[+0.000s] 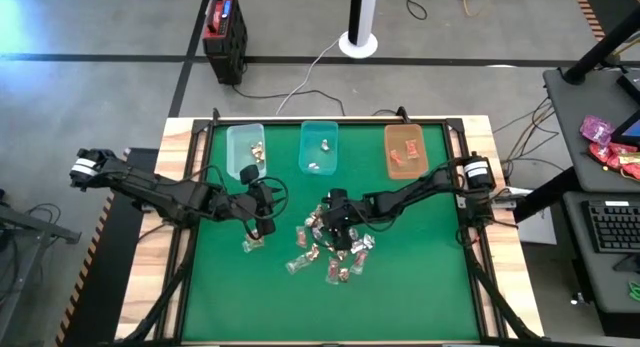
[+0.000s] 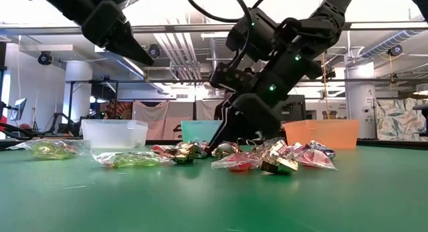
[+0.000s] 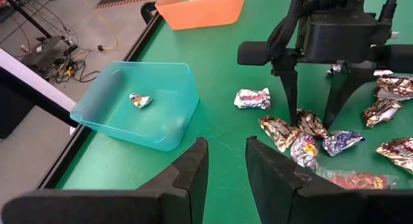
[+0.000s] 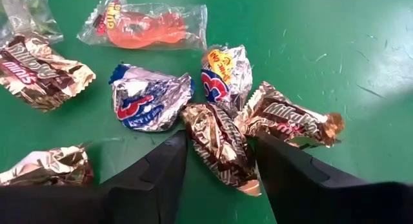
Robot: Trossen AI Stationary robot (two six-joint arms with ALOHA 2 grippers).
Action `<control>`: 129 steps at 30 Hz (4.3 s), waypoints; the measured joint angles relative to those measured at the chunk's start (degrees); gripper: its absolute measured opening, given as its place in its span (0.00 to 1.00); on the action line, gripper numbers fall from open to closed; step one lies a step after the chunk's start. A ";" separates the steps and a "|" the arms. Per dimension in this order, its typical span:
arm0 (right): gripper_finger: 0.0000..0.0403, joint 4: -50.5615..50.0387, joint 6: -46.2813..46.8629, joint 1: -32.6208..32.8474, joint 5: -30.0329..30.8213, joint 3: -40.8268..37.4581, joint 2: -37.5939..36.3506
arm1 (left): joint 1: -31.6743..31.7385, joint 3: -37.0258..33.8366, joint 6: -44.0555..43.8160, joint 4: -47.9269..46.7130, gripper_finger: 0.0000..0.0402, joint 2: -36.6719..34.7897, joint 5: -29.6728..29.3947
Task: Sort candy by brand, put in halloween buckets
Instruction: Put the gold wrap candy into the white bin, then put the silver wrap candy into the blue bin
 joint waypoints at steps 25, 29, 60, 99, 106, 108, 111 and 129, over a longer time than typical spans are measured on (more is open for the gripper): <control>0.07 3.39 6.65 -1.23 -4.32 0.33 -9.29 | 0.00 -0.97 4.24 7.60 0.22 0.44 14.14; 0.07 9.55 7.82 -1.46 -6.46 0.35 -10.25 | 0.02 -3.02 5.83 15.27 0.23 0.99 14.50; 0.07 15.41 4.32 -2.27 -7.53 2.58 -10.51 | 0.00 -4.70 12.57 29.74 0.32 7.93 8.98; 0.49 5.30 12.06 -7.86 6.13 9.20 -11.10 | 19.93 -4.59 8.85 -2.83 0.09 -7.79 -14.30; 0.49 2.27 12.33 -7.87 6.16 9.20 -11.15 | 43.44 -2.76 -1.52 -12.09 0.09 -9.01 17.12; 0.49 2.23 12.33 -7.87 6.16 9.20 -11.15 | 46.91 -2.73 -1.75 -12.57 0.13 -8.31 20.57; 0.49 2.21 12.47 -7.87 6.18 9.20 -11.15 | 49.26 -2.73 -1.67 -13.09 0.21 -7.12 21.24; 0.49 -2.40 8.85 -7.29 -0.27 8.36 -11.21 | 46.92 -7.01 10.04 12.49 0.52 -21.02 83.21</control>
